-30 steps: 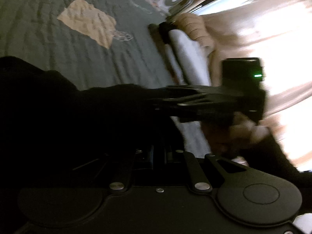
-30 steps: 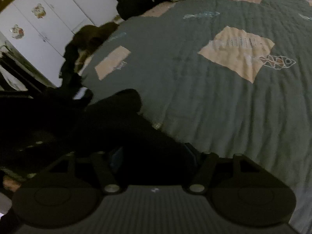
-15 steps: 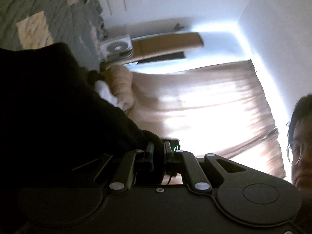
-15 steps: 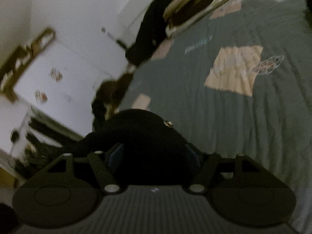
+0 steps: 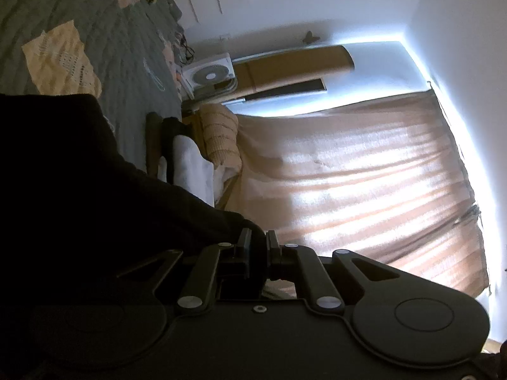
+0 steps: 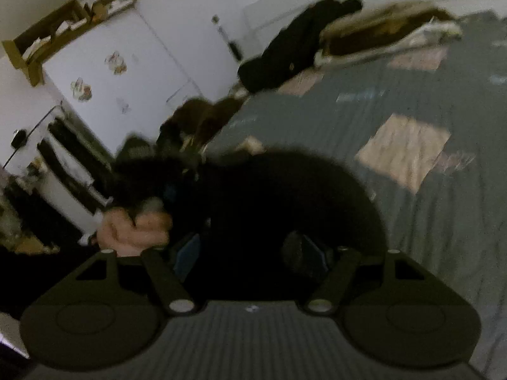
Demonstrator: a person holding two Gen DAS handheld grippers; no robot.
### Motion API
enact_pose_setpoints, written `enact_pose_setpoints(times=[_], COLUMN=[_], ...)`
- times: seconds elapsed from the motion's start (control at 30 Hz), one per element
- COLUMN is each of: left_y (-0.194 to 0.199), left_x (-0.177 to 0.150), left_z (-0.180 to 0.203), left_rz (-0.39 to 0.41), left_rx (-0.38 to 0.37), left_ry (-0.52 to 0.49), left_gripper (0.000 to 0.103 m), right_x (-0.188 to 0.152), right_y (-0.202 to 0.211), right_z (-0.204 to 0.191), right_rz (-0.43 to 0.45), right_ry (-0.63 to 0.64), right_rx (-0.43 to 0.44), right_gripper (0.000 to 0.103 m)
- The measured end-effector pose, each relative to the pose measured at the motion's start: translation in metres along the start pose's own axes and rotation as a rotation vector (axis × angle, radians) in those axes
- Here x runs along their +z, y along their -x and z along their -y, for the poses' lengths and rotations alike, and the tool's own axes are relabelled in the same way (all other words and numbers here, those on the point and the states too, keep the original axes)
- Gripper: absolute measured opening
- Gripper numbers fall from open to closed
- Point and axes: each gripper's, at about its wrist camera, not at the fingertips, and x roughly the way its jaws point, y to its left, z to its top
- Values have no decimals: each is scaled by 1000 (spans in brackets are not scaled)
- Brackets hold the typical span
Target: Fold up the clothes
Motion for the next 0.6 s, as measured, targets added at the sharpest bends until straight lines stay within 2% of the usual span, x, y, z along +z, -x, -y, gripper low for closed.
enact_pose_setpoints(times=[0.1,0.2,0.3,0.37,0.47,0.53,0.6], left_y=[6,9,4,7,16,24,23], left_x=[-2,-3,-2,-1,0,1,2], left_z=[2,9,13,7,2,3,7], left_rz=[-17,-33,-67,-75,-59,-42,-61], left_rx=[-10,-40,-5,48,156,287,397], left_ry=[-6,-32,-61,-67,-84,-118,-183], left_gripper=[7,5,5,5,5,6,8], right_x=[-3,1,4,1,-4,-7,-6], right_y=[-14,-27,-40,-54,-73,-85,-79], right_z=[27,48,51,50,48,46,48], right_rz=[9,-9,-26,-73,-130,-168,-114], right_ry=[-72,-95,-61,-50,-32,-20,-43], right_rx=[44,-43,-12,-1,-28,-46,-59], right_gripper=[71,71,71,71,71,71,71])
